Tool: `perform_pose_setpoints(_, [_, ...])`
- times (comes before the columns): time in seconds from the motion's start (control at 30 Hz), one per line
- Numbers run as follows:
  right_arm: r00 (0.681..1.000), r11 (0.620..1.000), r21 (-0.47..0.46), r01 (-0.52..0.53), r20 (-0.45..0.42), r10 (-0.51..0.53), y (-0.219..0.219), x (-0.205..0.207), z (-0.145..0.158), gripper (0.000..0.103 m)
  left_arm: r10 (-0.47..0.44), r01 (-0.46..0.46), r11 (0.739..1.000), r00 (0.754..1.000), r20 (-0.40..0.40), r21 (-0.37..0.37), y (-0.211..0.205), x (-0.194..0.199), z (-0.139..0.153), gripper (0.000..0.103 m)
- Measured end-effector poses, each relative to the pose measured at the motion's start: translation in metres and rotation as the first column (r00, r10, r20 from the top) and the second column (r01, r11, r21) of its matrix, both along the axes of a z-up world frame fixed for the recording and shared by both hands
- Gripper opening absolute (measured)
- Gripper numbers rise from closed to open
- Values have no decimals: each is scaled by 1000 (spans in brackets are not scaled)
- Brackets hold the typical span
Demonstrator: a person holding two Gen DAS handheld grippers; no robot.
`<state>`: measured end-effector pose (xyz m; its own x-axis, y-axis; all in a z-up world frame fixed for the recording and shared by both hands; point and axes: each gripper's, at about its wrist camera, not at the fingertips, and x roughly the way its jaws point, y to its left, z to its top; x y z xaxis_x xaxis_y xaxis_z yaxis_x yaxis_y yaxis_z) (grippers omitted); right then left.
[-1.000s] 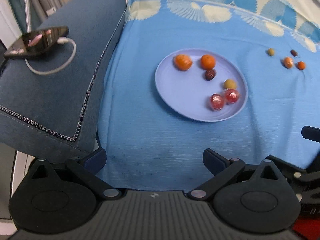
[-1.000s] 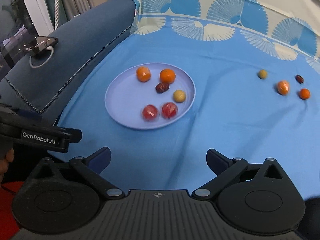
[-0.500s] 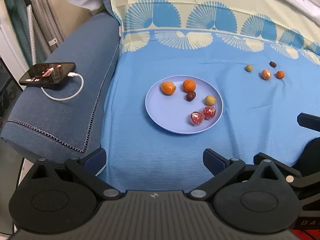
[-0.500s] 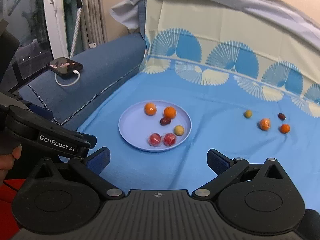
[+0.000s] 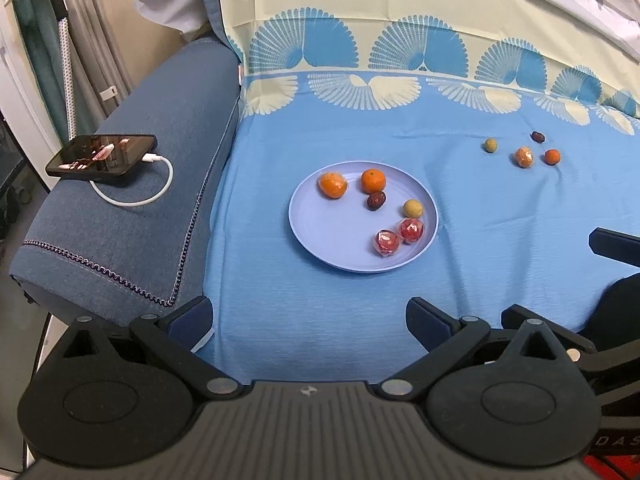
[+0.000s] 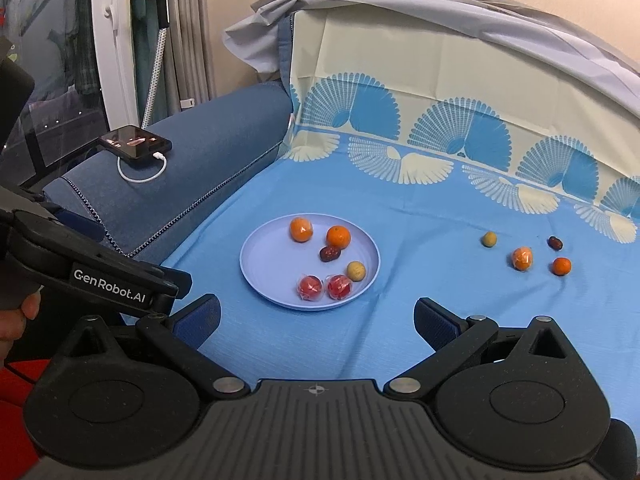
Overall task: Organize fruits
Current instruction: 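Lift both tools away from the plate toward the remaining fruits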
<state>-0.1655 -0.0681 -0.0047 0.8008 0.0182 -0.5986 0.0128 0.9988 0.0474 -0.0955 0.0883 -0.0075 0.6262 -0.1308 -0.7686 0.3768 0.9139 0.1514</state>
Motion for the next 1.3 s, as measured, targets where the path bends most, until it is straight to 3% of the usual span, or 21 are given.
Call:
perform_pose_setpoints(0.6, [999, 999, 36, 2, -35, -1, -6, 6, -7, 102, -11, 11, 999, 1000, -25, 30, -6, 8, -8, 103])
perform_pose_setpoints(0.97, [996, 994, 91, 66, -59, -61, -24, 15, -18, 102, 10, -8, 999, 999, -48, 47, -15, 28, -11, 103])
perform_pose_setpoints(1.13, [981, 975, 119, 188, -67, -181, -49, 21, -25, 102, -2, 5, 999, 999, -54, 49, -30, 39, -9, 103])
perform_pose_setpoints(1.3, [912, 905, 107, 411, -53, -408, -102, 28, -36, 102, -41, 44, 997, 998, -51, 59, -61, 55, -6, 103])
